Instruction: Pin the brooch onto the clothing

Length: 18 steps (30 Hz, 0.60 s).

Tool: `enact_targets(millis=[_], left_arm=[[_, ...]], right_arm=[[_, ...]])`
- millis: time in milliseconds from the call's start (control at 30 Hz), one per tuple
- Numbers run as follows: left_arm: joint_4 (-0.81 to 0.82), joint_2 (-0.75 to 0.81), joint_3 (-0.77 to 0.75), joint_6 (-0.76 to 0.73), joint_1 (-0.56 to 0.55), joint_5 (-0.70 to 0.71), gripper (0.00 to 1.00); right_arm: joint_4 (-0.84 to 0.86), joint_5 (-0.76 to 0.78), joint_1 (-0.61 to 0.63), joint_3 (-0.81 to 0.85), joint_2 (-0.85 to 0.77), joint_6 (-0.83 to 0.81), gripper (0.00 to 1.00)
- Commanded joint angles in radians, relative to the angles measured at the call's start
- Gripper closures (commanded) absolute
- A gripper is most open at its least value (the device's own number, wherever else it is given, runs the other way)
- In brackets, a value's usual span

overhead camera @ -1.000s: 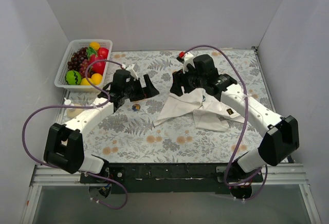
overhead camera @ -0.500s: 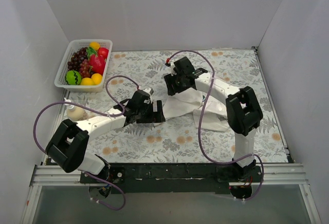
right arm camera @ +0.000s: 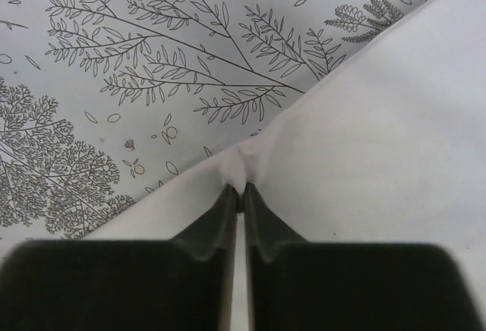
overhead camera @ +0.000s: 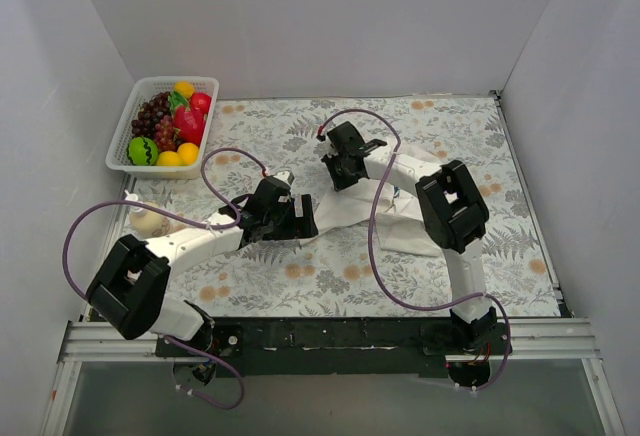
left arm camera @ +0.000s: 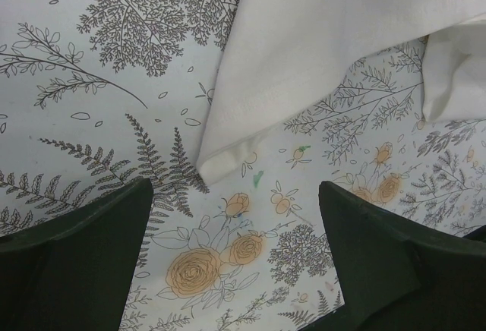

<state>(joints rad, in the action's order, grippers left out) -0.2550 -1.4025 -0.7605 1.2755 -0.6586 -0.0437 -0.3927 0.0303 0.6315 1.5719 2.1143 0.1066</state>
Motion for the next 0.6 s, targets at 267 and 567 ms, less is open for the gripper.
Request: enact_targets(millis=[267,567], left_arm=[[0.042,-0.015,0.015,-0.022,-0.003,0.019,0.10],[0.125,-0.136,0.020,-0.013,-0.001,0.015,0.24]], right_arm=[[0.069,0.063,-0.030,0.027,-0.158,0.036,0.99],[0.075,-0.023,-0.078,-0.001,-0.267,0.076,0.99]])
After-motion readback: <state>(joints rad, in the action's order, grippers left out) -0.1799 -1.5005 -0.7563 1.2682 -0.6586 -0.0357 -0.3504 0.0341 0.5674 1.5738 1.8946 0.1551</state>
